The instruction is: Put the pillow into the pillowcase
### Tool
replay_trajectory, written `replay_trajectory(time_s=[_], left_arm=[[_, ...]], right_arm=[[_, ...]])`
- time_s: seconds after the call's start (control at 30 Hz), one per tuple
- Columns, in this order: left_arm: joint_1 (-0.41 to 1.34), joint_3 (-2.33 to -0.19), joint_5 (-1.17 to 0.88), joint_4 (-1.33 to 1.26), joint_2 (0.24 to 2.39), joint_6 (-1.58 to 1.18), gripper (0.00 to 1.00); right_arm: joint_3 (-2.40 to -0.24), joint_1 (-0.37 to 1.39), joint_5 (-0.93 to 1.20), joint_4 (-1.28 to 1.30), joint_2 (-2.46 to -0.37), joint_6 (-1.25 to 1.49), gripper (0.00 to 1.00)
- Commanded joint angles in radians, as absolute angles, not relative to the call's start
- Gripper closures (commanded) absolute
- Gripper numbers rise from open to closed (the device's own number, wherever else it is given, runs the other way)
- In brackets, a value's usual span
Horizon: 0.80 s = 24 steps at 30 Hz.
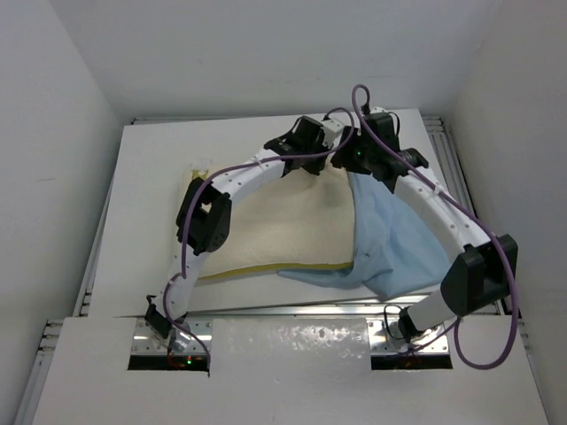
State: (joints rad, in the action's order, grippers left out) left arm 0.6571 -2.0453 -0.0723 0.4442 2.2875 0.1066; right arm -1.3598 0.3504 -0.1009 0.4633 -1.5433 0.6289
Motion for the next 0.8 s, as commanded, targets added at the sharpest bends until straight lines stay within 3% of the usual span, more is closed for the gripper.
replay_trajectory(time_s=[0.0, 0.03, 0.1, 0.13, 0.17, 0.2, 0.23, 0.3, 0.47, 0.57, 0.6, 0.63, 0.67, 0.7, 0.77], left_arm=[[0.686, -2.052, -0.138, 0.357, 2.299, 0.089, 1.00], [0.686, -2.054, -0.144, 0.367, 2.299, 0.092, 1.00], [0.687, -2.056, -0.160, 0.376, 2.299, 0.098, 1.00], [0.687, -2.057, -0.161, 0.389, 2.299, 0.104, 1.00], [0.689, -2.059, -0.164, 0.396, 2.298, 0.107, 1.00], [0.690, -2.062, -0.167, 0.405, 2.298, 0.110, 1.00], [0.690, -2.063, -0.170, 0.410, 2.299, 0.112, 1.00], [0.693, -2.069, -0.181, 0.419, 2.301, 0.117, 1.00], [0.699, -2.083, -0.213, 0.455, 2.299, 0.135, 1.00], [0.706, -2.095, -0.239, 0.488, 2.290, 0.172, 1.00], [0.707, -2.098, -0.247, 0.492, 2.290, 0.175, 0.98], [0.707, -2.105, -0.253, 0.495, 2.290, 0.178, 0.89], [0.707, -2.112, -0.250, 0.508, 2.290, 0.178, 0.66], [0.706, -2.141, -0.245, 0.515, 2.290, 0.187, 0.53], [0.704, -2.175, -0.223, 0.535, 2.290, 0.204, 0.36]], right_arm=[[-1.228, 0.353, -0.092, 0.485, -1.493, 0.574, 0.53], [-1.195, 0.354, -0.107, 0.471, -1.465, 0.586, 0.65], [-1.117, 0.354, -0.141, 0.465, -1.439, 0.598, 0.69], [-1.092, 0.353, -0.167, 0.463, -1.425, 0.607, 0.64], [-1.048, 0.353, -0.172, 0.463, -1.407, 0.614, 0.42], [-1.031, 0.353, -0.173, 0.454, -1.399, 0.617, 0.35], [-1.016, 0.353, -0.173, 0.450, -1.393, 0.618, 0.28], [-0.987, 0.354, -0.167, 0.437, -1.399, 0.617, 0.27], [-0.976, 0.351, -0.212, 0.361, -1.431, 0.598, 0.35], [-1.063, 0.322, -0.248, 0.338, -1.486, 0.561, 0.53], [-1.080, 0.308, -0.239, 0.337, -1.500, 0.563, 0.55], [-1.094, 0.293, -0.226, 0.327, -1.514, 0.566, 0.55], [-1.120, 0.270, -0.201, 0.324, -1.529, 0.569, 0.55], [-1.132, 0.264, -0.196, 0.318, -1.558, 0.571, 0.53], [-1.175, 0.249, -0.189, 0.318, -1.589, 0.563, 0.51]])
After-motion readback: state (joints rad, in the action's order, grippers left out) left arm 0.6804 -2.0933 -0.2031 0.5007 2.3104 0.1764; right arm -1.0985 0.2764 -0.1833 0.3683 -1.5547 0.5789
